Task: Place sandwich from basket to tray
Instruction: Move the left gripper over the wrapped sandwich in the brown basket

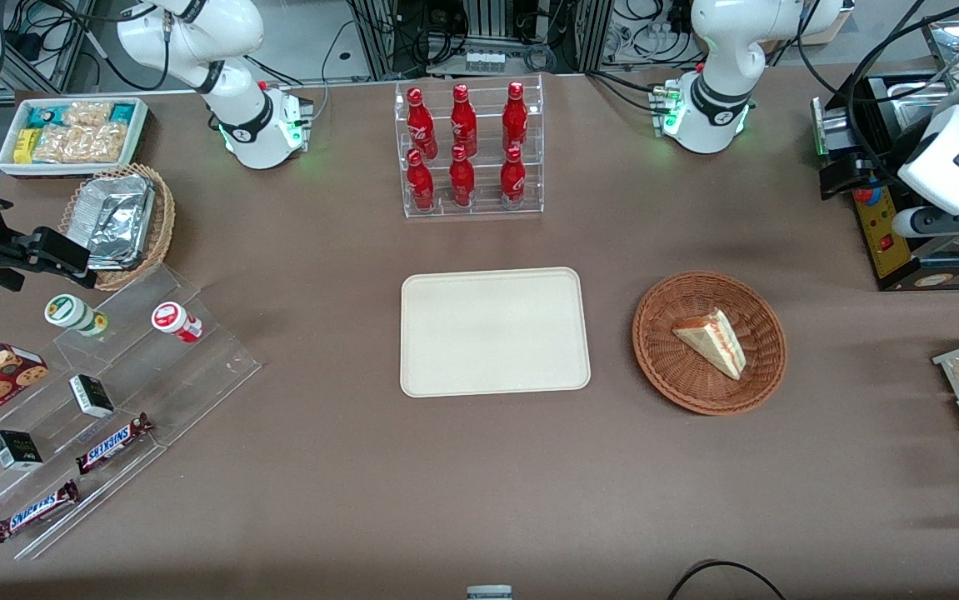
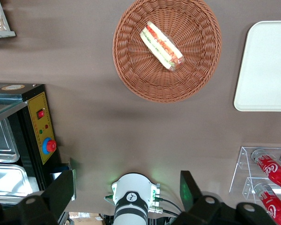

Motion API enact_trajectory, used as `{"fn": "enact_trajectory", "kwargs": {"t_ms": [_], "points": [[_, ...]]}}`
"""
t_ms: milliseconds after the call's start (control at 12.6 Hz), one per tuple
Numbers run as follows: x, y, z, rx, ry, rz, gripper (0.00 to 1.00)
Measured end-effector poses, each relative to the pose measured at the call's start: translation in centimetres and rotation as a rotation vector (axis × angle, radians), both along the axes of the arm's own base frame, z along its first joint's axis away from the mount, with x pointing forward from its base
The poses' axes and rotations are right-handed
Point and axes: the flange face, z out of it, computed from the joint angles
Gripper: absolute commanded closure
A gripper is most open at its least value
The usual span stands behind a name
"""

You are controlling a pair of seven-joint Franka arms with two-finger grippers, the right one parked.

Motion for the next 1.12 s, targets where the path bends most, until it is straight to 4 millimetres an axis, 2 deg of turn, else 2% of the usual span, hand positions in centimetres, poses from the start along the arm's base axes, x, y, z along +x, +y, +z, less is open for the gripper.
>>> {"fn": "enact_trajectory", "kwargs": {"t_ms": [319,478,796,1115], "points": [[0.6,-0.1,-1.0,-0.001,0.014,-0.003,0.00],[1.5,-0.2,-2.8,-0.001,0.045,-0.004,0.00],[4.0,-0.6,-9.7,-0.008,0.056,-0.013,0.00],[4.3,-1.2,-16.2,-0.013,0.024,-0.026,0.00]]}}
